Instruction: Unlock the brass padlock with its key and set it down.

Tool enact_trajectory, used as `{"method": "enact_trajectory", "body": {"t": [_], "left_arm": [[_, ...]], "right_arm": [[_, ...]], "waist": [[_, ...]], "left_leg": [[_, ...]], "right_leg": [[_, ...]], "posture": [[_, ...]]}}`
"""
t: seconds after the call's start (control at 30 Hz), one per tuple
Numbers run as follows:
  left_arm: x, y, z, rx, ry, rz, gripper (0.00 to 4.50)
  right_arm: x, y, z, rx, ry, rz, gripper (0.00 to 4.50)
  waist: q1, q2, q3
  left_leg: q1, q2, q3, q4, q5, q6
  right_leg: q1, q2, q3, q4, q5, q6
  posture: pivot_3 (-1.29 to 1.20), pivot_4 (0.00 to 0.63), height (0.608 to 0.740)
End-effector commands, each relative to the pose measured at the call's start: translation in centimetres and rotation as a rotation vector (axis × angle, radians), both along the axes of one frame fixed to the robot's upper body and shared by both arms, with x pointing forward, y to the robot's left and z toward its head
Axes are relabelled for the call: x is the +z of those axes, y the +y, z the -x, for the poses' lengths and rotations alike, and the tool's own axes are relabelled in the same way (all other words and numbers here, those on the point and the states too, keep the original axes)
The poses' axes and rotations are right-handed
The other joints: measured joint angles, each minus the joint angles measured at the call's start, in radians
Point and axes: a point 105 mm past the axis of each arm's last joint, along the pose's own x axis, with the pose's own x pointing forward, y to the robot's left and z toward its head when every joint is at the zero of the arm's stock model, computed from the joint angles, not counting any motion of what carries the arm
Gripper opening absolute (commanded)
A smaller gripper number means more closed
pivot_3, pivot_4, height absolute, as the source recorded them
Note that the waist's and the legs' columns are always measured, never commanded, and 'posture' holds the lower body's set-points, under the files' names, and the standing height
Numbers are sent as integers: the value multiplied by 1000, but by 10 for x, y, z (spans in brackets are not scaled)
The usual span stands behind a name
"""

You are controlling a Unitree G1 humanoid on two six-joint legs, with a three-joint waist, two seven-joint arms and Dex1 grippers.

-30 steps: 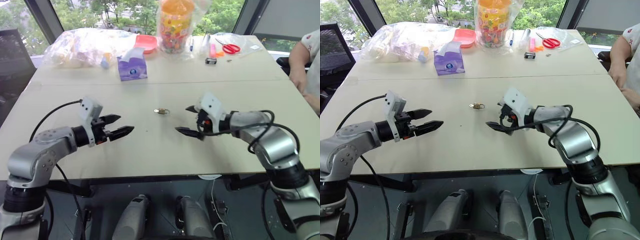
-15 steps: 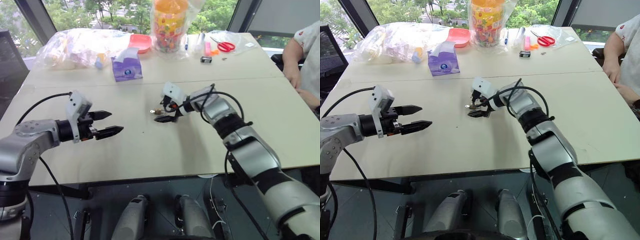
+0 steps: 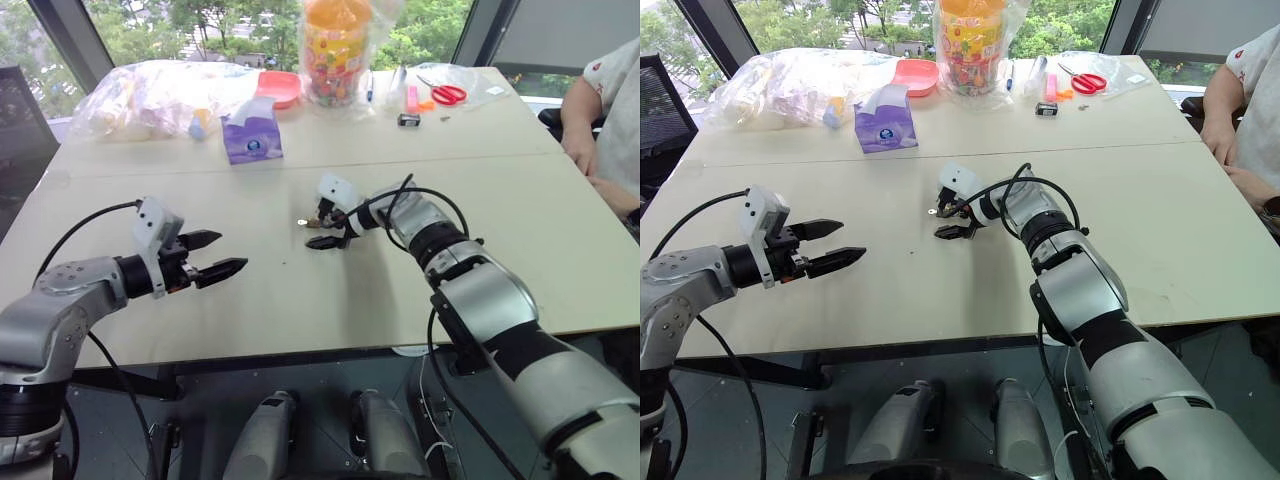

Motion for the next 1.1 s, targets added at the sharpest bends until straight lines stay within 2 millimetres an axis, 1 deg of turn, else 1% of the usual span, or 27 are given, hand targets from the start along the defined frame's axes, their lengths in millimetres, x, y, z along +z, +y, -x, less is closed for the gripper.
{"method": "enact_trajectory", "body": {"t": [0.03,0.07,0.2,0.27,0.33,0.4,0.5,0.6,0.63,0.7,0.73,0.8,0.87,0.97,1.0,1.1], "left_arm": [[11,-3,-3,-8,-61,-3,4275],[10,-4,-4,-12,-61,-3,4275],[9,-6,-6,-19,-60,-6,4275],[8,-6,-6,-18,-55,-9,4275],[6,-5,-6,-16,-50,-13,4275],[5,-3,-6,-11,-46,-8,4275],[7,0,-9,10,-47,38,4275],[16,4,-15,19,-52,128,4275],[21,3,-18,14,-56,170,4275],[30,1,-24,-4,-59,243,4275],[36,-3,-27,-30,-59,282,4275],[44,-10,-33,-80,-57,330,4275],[51,-17,-38,-124,-52,361,4275],[54,-26,-44,-179,-41,350,4275],[57,-32,-45,-211,-40,359,4275],[66,-42,-48,-280,-39,384,4275]], "right_arm": [[8,10,-2,3,-37,-19,3964],[9,14,-2,7,-46,-26,3658],[3,19,0,30,-65,3,1643],[1,19,0,33,-73,12,711],[2,21,-1,37,-90,15,678],[9,23,-3,45,-131,7,678],[29,23,-8,94,-272,20,678],[60,25,-3,199,-441,-7,678],[71,24,2,239,-506,-18,678],[88,21,14,293,-597,-37,678],[97,19,24,325,-650,-48,678],[108,16,42,357,-710,-62,678],[114,14,54,363,-747,-65,678],[121,12,64,359,-786,-61,678],[125,12,66,352,-803,-67,678],[134,11,68,337,-858,-48,678]], "waist": [[0,0,0],[-1,0,0],[-7,0,0],[-13,0,0],[-17,0,0],[-20,0,0],[-21,0,0],[-20,0,0],[-19,0,0],[-18,0,0],[-14,0,0],[-17,0,0],[-15,0,0],[-18,0,0],[-21,0,0],[-19,-1,0]], "left_leg": [[1,0,0,0,0,0],[1,0,0,0,0,0],[2,1,0,1,0,-1],[2,1,0,1,1,-1],[3,1,0,1,1,-1],[3,1,0,0,1,-1],[2,1,0,0,1,-1],[2,1,0,0,1,-1],[2,1,0,1,1,-1],[2,1,0,1,1,-1],[2,1,0,1,1,-1],[2,1,-1,1,2,1],[2,1,-1,1,2,1],[2,1,0,2,2,1],[2,1,0,2,2,1],[2,1,0,2,2,1]], "right_leg": [[1,0,0,0,0,-1],[1,0,0,0,-1,-2],[2,1,0,1,-1,-4],[2,2,0,1,-1,-3],[2,2,0,1,0,-1],[2,2,0,1,0,-1],[1,2,0,1,0,-1],[1,1,0,1,0,-1],[1,1,0,1,0,-1],[1,1,0,1,0,-1],[1,1,0,1,0,0],[1,1,0,1,0,0],[2,1,0,1,0,0],[2,1,0,1,0,0],[2,1,0,1,0,0],[2,1,0,1,0,0]], "posture": [[0,150,740],[0,150,740],[0,150,740],[0,150,740],[0,150,740],[0,150,740],[0,150,740],[0,150,740],[0,150,740],[0,150,740],[0,150,740],[0,150,740],[0,150,740],[0,150,740],[0,150,740],[0,150,740]]}}
